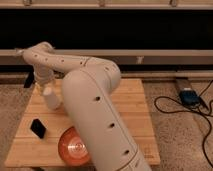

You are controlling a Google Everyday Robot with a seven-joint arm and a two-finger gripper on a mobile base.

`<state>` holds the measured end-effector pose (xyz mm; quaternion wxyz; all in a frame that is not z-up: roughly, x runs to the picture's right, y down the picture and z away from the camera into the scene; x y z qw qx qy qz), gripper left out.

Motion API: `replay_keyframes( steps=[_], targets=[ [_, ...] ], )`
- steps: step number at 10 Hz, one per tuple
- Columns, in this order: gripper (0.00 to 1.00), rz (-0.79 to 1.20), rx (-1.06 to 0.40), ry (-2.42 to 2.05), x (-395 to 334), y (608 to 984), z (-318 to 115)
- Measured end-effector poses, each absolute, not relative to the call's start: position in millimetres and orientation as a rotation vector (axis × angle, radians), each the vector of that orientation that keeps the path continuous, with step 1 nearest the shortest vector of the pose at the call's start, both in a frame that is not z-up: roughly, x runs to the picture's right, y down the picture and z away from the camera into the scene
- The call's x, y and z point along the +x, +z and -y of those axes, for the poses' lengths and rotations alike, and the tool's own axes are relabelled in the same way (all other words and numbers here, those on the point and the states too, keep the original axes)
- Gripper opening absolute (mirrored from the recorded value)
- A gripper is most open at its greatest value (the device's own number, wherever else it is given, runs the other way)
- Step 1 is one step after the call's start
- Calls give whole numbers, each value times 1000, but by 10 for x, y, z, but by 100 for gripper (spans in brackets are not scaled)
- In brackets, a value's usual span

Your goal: Place the ceramic cup over the eraser

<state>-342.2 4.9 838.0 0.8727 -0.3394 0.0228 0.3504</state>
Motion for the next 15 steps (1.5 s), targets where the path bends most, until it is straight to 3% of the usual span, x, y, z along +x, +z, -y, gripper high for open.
replay_keyframes(
  steps=[9, 11, 15],
  targets=[
    [64, -150, -726, 642, -3560, 8645, -331],
    [49, -179, -725, 632, -3541, 8688, -368],
    [9, -192, -727, 630, -3483, 8607, -349]
  ],
)
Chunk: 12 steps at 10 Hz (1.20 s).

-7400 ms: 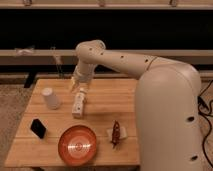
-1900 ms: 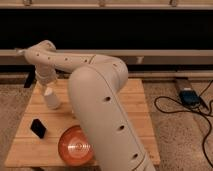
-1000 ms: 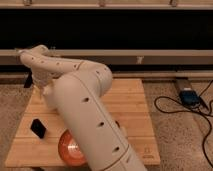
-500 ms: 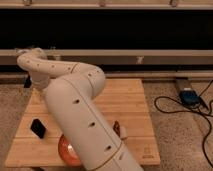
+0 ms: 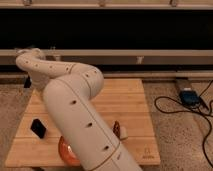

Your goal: Place the ceramic cup over the eraser

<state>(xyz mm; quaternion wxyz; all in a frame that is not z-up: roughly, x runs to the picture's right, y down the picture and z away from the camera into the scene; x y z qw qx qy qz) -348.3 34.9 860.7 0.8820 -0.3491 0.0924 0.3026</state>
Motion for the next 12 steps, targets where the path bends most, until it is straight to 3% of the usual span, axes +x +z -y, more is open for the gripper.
replay_keyframes(
  steps=[2, 8, 12],
  targets=[
    [0, -170, -725, 632, -3436, 8434, -251],
    [0, -72, -728, 606, -3110, 7608, 117],
    [0, -18, -722, 532, -2981, 6886, 34]
  ],
)
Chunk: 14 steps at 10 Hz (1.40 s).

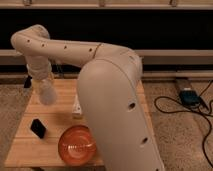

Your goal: Place the ceramic cup over the eraser

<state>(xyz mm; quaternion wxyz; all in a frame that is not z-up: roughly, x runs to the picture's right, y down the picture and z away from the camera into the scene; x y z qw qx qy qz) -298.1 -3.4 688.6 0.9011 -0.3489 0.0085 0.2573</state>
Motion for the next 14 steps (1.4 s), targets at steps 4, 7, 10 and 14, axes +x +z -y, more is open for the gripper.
replay_keyframes(
  steps=[4, 7, 10, 14],
  targets=[
    [0, 30, -742, 441, -3097, 6275, -448],
    [0, 50, -765, 373, -3257, 6016, -815],
    [0, 41, -784, 332, -3366, 6083, -1035],
    [0, 20, -783, 323, -3471, 6346, -1208]
  ],
)
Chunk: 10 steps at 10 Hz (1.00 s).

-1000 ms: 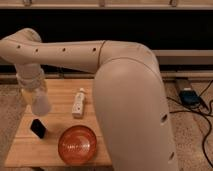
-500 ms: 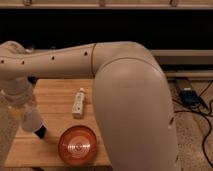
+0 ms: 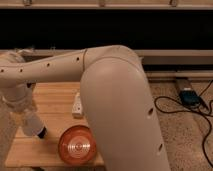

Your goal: Place the ceramic cup over the eraser

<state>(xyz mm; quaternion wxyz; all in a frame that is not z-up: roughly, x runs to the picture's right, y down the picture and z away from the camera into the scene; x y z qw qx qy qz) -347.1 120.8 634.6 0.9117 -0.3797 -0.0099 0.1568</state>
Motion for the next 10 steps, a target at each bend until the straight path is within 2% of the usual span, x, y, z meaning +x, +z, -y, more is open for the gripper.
replay_keyframes(
  steps=[1, 8, 10],
  targets=[
    [2, 18, -773, 330, -3482, 6415, -1220],
    [69, -12, -708, 370, -3587, 6834, -1442],
    [73, -20, -700, 375, -3590, 6894, -1465]
  ],
)
